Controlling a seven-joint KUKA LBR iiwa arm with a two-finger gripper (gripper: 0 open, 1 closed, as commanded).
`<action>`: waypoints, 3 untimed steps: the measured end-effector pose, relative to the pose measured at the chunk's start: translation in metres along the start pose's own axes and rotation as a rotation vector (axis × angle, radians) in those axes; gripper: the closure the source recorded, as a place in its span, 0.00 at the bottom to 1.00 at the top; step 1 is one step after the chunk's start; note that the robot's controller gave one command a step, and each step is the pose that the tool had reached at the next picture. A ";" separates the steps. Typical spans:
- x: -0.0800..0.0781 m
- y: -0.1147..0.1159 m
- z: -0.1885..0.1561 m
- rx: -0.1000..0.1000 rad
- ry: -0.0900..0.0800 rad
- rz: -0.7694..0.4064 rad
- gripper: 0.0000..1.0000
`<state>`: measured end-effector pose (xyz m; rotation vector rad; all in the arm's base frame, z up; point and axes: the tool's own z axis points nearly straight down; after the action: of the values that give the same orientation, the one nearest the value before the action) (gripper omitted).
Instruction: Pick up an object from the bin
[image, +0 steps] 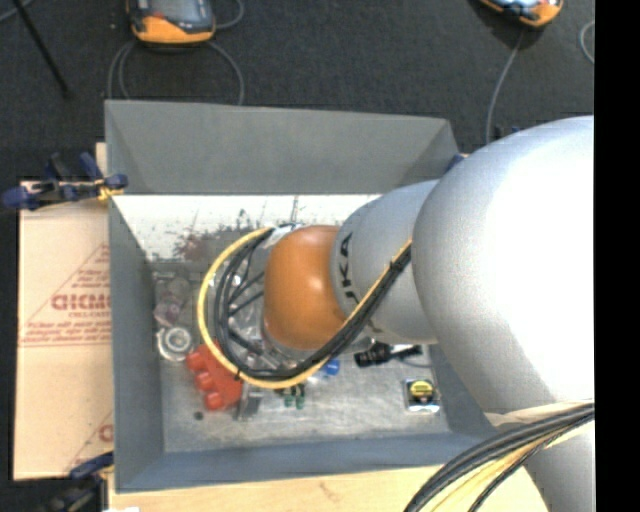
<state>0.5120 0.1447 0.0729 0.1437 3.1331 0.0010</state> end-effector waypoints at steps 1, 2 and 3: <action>0.031 0.083 -0.013 -0.003 0.005 0.069 1.00; -0.034 0.069 -0.022 0.000 0.001 0.227 1.00; -0.044 0.079 -0.061 -0.002 0.000 0.199 1.00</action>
Offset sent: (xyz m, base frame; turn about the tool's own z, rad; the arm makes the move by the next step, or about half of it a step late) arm -0.0230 0.0809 0.0121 0.0761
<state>0.5623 0.2195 0.1342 0.4549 3.1031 0.0050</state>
